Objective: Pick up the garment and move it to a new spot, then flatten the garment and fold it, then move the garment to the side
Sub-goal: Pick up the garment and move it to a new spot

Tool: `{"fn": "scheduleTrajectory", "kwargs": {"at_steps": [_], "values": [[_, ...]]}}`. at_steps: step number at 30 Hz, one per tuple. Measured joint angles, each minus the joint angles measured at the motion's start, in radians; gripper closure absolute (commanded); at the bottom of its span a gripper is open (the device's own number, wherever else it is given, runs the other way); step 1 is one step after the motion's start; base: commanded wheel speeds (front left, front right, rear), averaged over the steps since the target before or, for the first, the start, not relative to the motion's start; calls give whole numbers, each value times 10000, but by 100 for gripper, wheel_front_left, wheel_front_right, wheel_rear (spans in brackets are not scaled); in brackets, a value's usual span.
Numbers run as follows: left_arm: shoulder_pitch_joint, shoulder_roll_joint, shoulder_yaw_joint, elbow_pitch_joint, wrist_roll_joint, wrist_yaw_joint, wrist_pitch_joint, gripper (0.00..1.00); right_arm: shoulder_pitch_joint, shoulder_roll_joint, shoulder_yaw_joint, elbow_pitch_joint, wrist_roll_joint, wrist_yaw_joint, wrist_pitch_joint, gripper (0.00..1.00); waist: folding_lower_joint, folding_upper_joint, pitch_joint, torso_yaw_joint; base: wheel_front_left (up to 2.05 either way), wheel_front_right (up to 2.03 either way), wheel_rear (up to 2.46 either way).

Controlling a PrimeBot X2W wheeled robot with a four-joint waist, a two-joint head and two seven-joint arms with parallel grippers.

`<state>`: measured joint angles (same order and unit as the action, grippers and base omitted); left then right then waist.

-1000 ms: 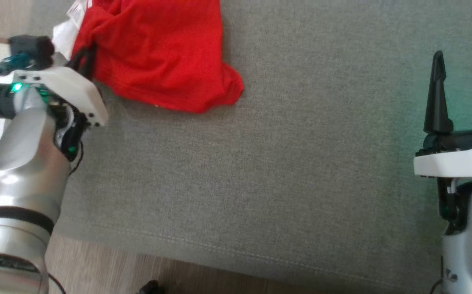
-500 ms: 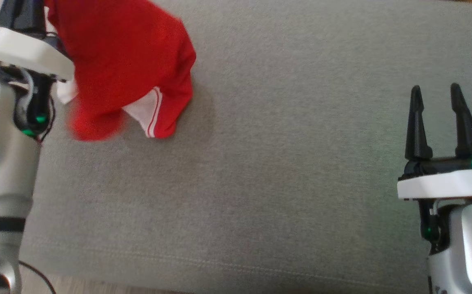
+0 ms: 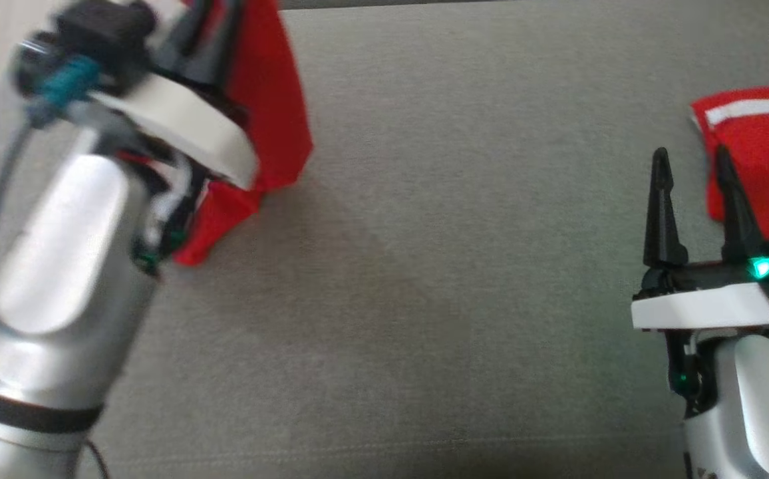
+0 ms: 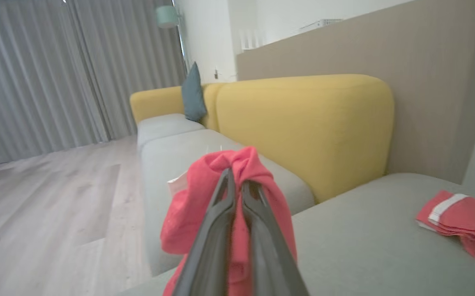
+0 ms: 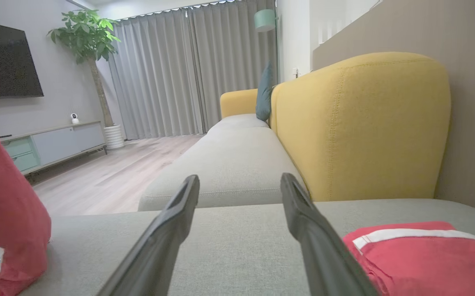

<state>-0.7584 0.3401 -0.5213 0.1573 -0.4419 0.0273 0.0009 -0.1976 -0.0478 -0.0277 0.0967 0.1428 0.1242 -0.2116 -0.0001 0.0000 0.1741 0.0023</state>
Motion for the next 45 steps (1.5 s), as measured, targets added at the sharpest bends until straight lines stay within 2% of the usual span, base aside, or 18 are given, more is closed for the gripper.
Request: {"fn": "scheduleTrajectory", "kwargs": {"at_steps": [6, 12, 13, 14, 18, 21, 27, 33, 35, 40, 45], "values": [[-20, -1348, -909, -58, 90, 184, 150, 100, -403, 0, 293, 146, 265, 0, -178, 0, 0, 0, 189, -919, 0, 0, 0], [-580, -2579, -1473, 1160, 282, 541, -290, 100, -552, -2, 667, 418, 602, 0, -288, 0, 0, 0, 417, -1956, 0, 0, 0], [-671, -2717, -1492, 1413, 245, 614, -464, 55, -571, -4, 690, 451, 662, 0, -305, 0, 1, 0, 452, -2119, 0, 0, 0], [-671, -2717, -1492, 1413, 245, 614, -464, 0, -571, -4, 690, 451, 662, 0, -305, 0, 1, 0, 452, -2119, 0, 0, 0], [-870, -2945, -1954, 2234, 44, 562, -849, 0, -574, -4, 723, 543, 761, 0, -366, 0, 1, 0, 596, -2604, 0, 0, 0], [-873, -3010, -2071, 2614, -211, 608, -1244, 0, -573, -2, 589, 600, 761, 0, -389, 0, 2, 0, 692, -2622, 0, 0, 0], [-874, -2907, -1758, 3208, -332, 738, -1902, 0, -574, -2, 186, 585, 581, 0, -395, 0, 1, 0, 612, -1960, 0, 0, 0], [-656, -1994, -1034, 3208, -464, 997, -2362, 0, -558, -2, 82, 525, 125, 0, -395, 0, 1, 0, 353, -971, 0, 0, 0], [118, -1346, -677, 2930, -468, 1141, -2441, 0, -518, -2, 111, 485, -44, 0, -385, 0, 1, 0, 160, -459, 0, 0, 0], [2382, -598, -142, 2163, -625, 1323, -2502, 0, -100, -2, 270, 458, -184, 0, -247, 0, 1, 0, -245, 294, 0, 0, 0], [4576, -704, 713, 594, -583, 1592, -2504, 0, 350, 2, 527, 474, -196, 0, -153, 0, 0, 0, -608, 881, 0, 0, 0]]}}
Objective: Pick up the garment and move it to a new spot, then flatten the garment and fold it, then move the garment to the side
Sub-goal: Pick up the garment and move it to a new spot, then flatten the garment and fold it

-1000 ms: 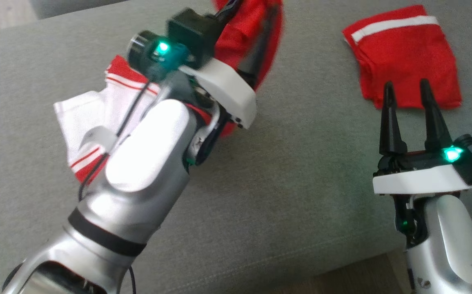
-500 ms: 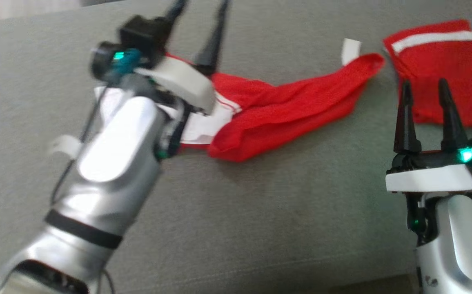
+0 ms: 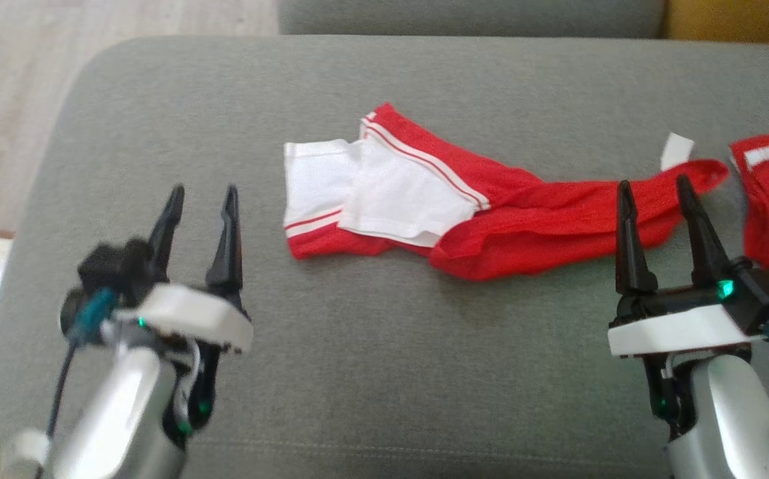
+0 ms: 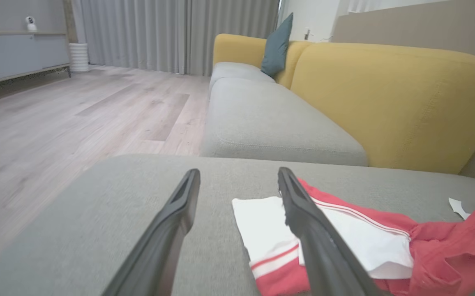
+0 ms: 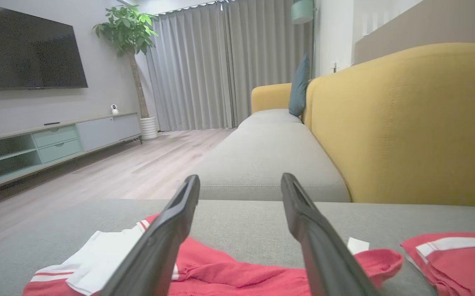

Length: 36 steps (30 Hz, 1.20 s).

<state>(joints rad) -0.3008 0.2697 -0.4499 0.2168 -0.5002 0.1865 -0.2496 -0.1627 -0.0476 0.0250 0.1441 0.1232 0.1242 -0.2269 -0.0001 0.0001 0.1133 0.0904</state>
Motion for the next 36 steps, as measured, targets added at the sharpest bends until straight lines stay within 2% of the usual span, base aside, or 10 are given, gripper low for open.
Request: {"fn": "scheduleTrajectory", "kwargs": {"at_steps": [4, 8, 12, 16, 20, 29, 34, 35, 36], "values": [[939, -506, 518, -683, 378, -27, 0, 0, 87, -2, 42, -13, -167, 0, 180, 0, 0, 0, -111, 398, 0, 0, 0], [936, -943, 782, -911, 763, -412, 0, 0, 77, -4, 253, -100, -485, 0, 391, 0, 0, 0, -74, 762, 0, 0, 0], [932, -1271, 907, -851, 982, -732, 0, 0, -199, -61, 1417, 29, -1022, 0, 1018, 0, 0, 0, 92, 1091, 0, 0, 0], [934, -1584, 1009, -545, 1193, -1034, 0, 0, -1094, -663, 3160, 711, -1262, 0, 1689, 0, 0, 0, 336, 1417, 0, 0, 0], [932, -1893, 1020, -341, 1279, -1273, 0, 0, -1974, -1444, 4259, 1802, -1425, 0, 2240, 0, 0, 0, 582, 1800, 0, 0, 0], [889, -2163, 1062, -67, 1381, -1620, 0, 0, -3328, -2487, 5561, 3532, -1442, 0, 2995, 0, 1, 0, 1065, 2540, 0, 0, 0], [860, -2215, 1112, 54, 1381, -1699, 0, 0, -3701, -2786, 5843, 4090, -1229, 0, 3081, 0, 2, -1, 1291, 2784, 0, 0, 0], [848, -2217, 1122, 54, 1381, -1701, 0, 0, -3759, -2796, 5839, 4186, -1227, 0, 3081, 29, 2, 0, 1320, 2805, 0, 0, 0], [840, -2220, 1129, 52, 1381, -1701, 0, 0, -3803, -2790, 5802, 4238, -1170, 0, 3081, 81, 1, 0, 1343, 2816, 0, 0, 0]]}}
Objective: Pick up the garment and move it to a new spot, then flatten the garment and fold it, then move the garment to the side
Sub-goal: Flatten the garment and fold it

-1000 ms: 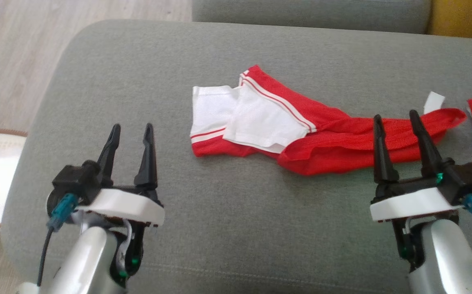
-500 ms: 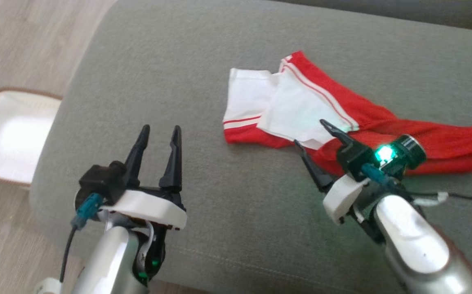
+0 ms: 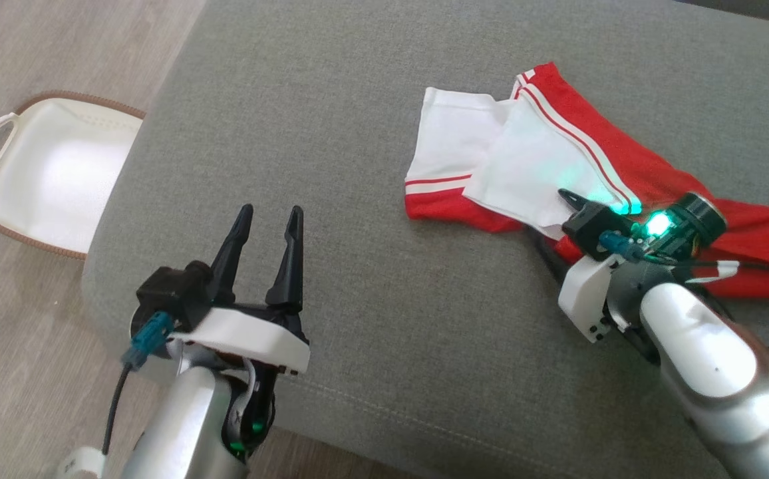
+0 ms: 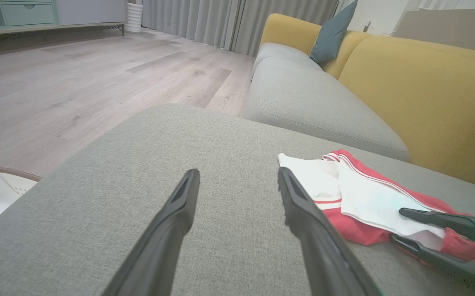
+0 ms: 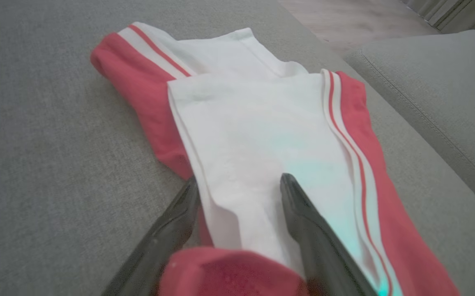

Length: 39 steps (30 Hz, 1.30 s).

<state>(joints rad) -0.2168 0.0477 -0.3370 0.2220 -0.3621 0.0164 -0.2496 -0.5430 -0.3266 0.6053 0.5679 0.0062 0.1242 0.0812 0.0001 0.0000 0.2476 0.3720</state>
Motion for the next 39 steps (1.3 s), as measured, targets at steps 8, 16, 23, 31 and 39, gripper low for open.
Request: {"fn": "scheduleTrajectory", "kwargs": {"at_steps": [8, 16, 23, 31, 39], "values": [[-7, -17, 6, 61, -2, 13, 0, 0, -28, 407, -591, 13, 414, 0, -153, 100, 0, 0, -62, -255, 0, 0, 0], [-38, -25, 4, 58, 0, 23, 0, 0, -25, 732, -1120, -709, 1220, 0, -13, 100, -1, 0, -326, -663, 0, 0, 0], [-128, -33, 6, 54, 0, 23, 0, 0, -345, 719, -1400, -1279, 2194, 0, 313, 100, -1, 0, -313, -686, 0, 0, 0], [-114, -33, 21, 105, 2, 25, 0, 0, -375, 612, -2673, -391, 1680, 0, 374, 0, 0, 0, -386, -728, 0, 0, 0], [-94, -38, 301, 107, 284, 10, 0, 0, -46, 1041, -3680, -128, 963, 0, -251, 0, -1, 0, -641, -1098, 0, 0, 0]]}}
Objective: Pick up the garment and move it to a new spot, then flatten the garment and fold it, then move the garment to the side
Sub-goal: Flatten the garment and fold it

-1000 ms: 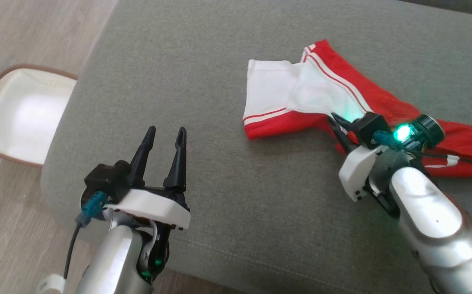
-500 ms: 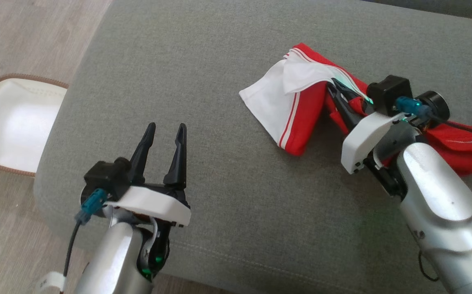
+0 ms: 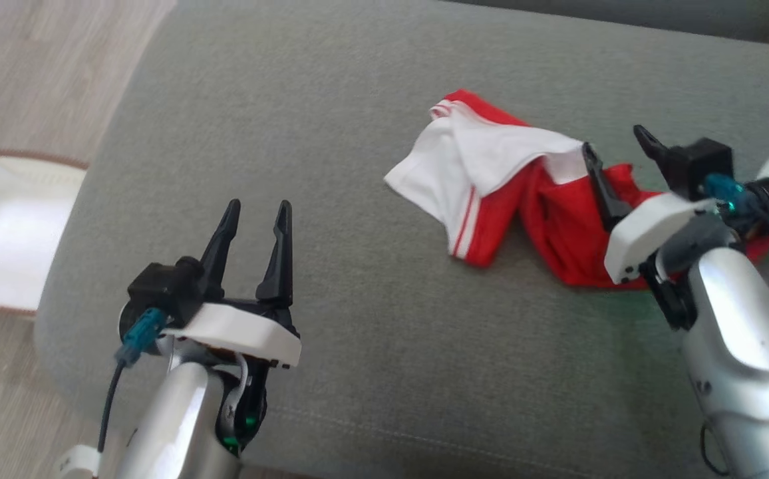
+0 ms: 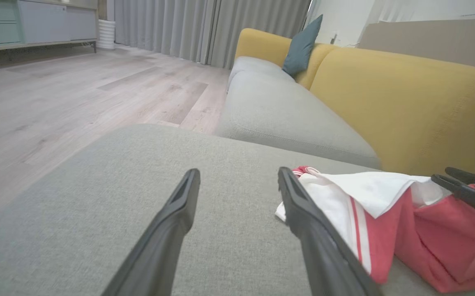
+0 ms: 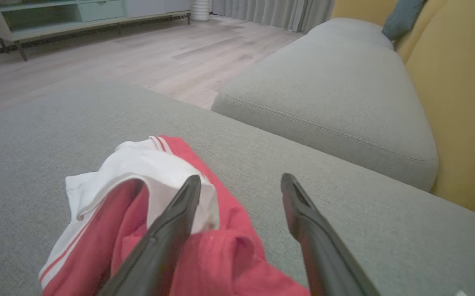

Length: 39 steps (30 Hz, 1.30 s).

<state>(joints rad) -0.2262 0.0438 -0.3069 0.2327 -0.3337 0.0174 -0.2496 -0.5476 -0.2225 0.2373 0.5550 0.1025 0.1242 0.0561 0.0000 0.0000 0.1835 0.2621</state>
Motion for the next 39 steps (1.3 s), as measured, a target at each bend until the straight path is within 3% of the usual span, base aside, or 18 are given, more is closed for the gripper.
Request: {"fn": "scheduleTrajectory", "kwargs": {"at_steps": [6, 9, 14, 18, 30, 39], "values": [[111, -10, 259, -157, 161, -10, 0, 0, 888, 345, -1018, -961, -337, 0, -719, 0, 0, 0, -409, -530, 0, 0, 0], [365, -10, 297, -320, 234, -15, 0, 0, 1954, 872, -1745, -2015, -554, 0, -1175, 0, 0, 0, -696, -938, 0, 0, 0], [456, -8, 295, -433, 245, -81, 0, 0, 3804, 1515, -2086, -3149, -698, 0, -1457, 0, 0, 0, -933, -1420, 0, 0, 0], [598, -10, 259, -489, 247, -84, 0, 0, 4561, 1632, -2230, -3536, -654, 0, -1563, 0, 0, 0, -979, -1671, 0, 0, 0], [590, -6, -35, -456, 244, -100, 0, 0, 4049, 1716, -1779, -3795, -50, 0, -1373, 0, 0, 0, -714, -1265, 0, 0, 0], [467, -6, -316, -341, 125, -84, 0, 0, 2418, 1615, -1452, -2311, 370, 0, -341, 0, 0, 0, -305, -529, 0, 0, 0]]}}
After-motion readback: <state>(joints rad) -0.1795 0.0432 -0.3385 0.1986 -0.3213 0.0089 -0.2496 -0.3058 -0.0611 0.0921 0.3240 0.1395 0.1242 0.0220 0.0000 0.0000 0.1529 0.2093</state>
